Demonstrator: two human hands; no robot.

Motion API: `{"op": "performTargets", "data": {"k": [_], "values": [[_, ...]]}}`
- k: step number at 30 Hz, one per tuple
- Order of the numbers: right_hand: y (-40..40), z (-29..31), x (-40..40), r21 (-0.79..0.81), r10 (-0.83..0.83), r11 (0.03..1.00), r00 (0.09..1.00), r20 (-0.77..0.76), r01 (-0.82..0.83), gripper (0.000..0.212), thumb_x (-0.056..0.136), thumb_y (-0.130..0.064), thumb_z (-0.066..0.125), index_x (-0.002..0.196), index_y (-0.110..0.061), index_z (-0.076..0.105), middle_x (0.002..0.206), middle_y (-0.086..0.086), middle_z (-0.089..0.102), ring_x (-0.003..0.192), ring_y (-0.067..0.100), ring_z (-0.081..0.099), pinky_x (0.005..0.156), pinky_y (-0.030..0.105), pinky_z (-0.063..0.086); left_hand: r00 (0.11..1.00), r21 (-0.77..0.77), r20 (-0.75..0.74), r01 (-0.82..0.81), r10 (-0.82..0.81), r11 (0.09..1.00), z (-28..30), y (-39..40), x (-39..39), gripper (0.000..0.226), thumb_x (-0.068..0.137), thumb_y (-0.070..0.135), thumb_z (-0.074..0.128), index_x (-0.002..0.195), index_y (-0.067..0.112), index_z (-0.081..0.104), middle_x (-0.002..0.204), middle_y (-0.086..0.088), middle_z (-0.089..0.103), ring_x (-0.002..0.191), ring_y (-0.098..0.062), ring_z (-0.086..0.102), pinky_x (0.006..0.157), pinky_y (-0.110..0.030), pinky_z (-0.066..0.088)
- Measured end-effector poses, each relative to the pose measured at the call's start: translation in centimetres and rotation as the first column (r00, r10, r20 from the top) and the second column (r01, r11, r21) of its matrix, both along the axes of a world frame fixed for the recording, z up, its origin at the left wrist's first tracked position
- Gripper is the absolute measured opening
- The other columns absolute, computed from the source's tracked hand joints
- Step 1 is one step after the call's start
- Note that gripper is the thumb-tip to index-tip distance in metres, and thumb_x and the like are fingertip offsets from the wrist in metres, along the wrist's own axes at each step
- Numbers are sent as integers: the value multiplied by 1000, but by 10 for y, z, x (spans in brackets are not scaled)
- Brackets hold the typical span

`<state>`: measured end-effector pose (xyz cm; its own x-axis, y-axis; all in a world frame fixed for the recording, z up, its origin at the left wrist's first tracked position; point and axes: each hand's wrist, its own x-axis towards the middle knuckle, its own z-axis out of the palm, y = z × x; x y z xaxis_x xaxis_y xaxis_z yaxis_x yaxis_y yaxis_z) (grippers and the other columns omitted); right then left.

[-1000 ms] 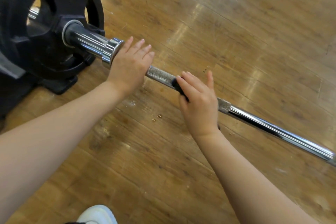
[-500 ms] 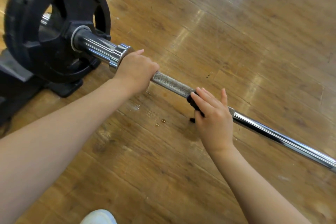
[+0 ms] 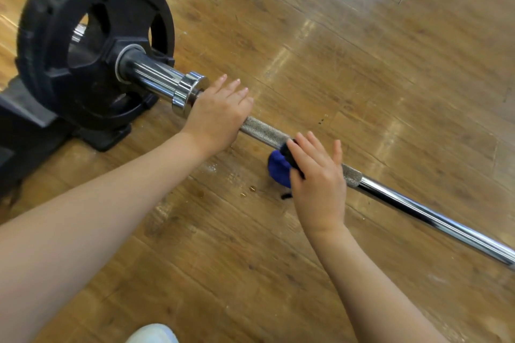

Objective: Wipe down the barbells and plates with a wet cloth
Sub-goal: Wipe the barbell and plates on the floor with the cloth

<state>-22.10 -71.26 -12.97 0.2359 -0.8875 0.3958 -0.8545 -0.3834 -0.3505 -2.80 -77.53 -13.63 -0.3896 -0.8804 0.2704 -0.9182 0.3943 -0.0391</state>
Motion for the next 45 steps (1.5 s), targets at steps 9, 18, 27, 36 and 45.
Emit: {"op": "performTargets", "data": {"k": [9,18,27,36,45], "values": [[-10,20,17,-12,51,999,995,85,-50,36,64,6,62,98,-1,72,103,14,71,98,32,67,100,52,28,999,-2,-33,2,-2,1000,-2,0,-1,42,53,-16,70,95,-10,67,100,-28,67,99,-44,64,93,-60,41],[5,0,-33,81,175,983,977,-119,-166,43,78,-7,44,114,-8,68,127,11,61,120,30,54,106,58,21,998,67,-20,-63,64,996,5,5,-1,43,64,-15,68,107,-8,65,111,-28,64,110,-44,59,104,-55,31],[-2,27,-63,143,175,977,975,-137,-156,44,62,0,56,103,0,71,105,16,70,96,32,68,93,52,39,991,129,0,-131,132,983,9,12,-15,53,61,-9,76,112,-9,61,116,-28,62,116,-45,54,107,-58,24],[-9,64,-134,253,590,807,750,-298,-534,40,68,2,59,106,0,69,110,19,67,100,33,66,80,38,54,980,183,51,182,-194,966,25,31,-122,65,45,9,86,105,-5,66,108,-22,67,104,-40,63,93,-60,42],[49,87,-307,211,-16,977,999,-42,24,43,78,9,56,116,-8,67,123,-3,56,113,14,55,96,21,42,861,385,236,343,-451,857,47,38,-254,84,90,41,53,151,9,4,159,-9,8,146,-24,6,117,-37,2]]}}
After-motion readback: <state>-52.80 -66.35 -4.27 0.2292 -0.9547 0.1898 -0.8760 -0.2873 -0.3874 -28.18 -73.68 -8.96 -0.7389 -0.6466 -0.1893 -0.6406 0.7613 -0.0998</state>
